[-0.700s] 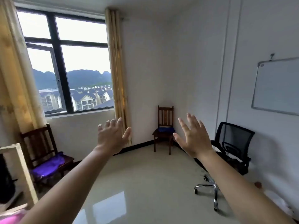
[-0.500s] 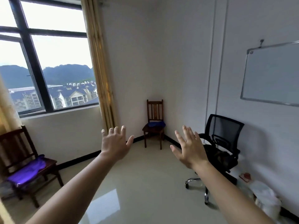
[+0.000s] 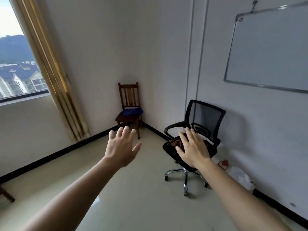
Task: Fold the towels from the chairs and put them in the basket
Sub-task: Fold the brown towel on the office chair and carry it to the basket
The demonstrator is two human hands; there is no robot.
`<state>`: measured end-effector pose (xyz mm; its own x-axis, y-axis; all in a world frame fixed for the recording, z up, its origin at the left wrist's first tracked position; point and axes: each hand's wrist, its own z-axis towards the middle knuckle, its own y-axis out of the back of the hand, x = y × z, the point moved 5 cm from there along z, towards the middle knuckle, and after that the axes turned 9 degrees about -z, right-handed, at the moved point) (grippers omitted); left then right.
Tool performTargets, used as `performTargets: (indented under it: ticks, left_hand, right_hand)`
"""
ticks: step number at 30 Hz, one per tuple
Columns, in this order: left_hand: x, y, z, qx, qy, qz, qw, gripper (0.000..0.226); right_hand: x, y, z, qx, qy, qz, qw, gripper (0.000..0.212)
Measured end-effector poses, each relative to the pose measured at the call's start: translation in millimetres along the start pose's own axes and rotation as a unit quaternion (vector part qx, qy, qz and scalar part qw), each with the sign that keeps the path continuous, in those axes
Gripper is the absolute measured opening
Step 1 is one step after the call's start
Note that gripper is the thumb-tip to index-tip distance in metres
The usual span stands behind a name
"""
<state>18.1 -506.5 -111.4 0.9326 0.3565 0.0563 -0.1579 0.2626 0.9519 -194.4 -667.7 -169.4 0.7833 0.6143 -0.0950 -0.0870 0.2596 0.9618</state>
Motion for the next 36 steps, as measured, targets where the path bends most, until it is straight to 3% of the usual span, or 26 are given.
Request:
performTargets:
  ticks: [5,9,13,22,32,36]
  left_hand:
    - [-1.4,-85.3,78.6,0.047,-0.029,-0.033,0.998,0.078]
    - [-1.1,-174.1,163.8,0.134,-0.106,-0.088,0.981,0.092]
    - [-0.2,-240.1,250.6,0.218,-0.122,-0.09,0.964,0.08]
    - [-32.6,-311.7,423.4,0.244,-0.207,-0.118,0.94,0.068]
    - [-57.5,-465.8,519.4,0.347,-0.203,-0.097,0.911,0.065]
    - [-60.8,-536.8,556.3,0.408,-0.151,-0.101,0.894,0.065]
  right_hand:
    - [-28.4,-87.7,46.5,0.088,-0.007,-0.03,0.996,0.07]
    - [-59.4,-141.6,116.2,0.146,-0.031,-0.036,0.988,0.073]
    - [-91.1,-166.1,185.0,0.189,-0.061,-0.042,0.979,0.076]
    - [-149.6,-221.8,299.2,0.2,-0.136,-0.001,0.97,0.074]
    - [-182.2,-382.9,398.1,0.257,-0.161,0.116,0.946,0.06]
    - [-186.7,-465.5,444.7,0.29,-0.179,0.177,0.924,0.058]
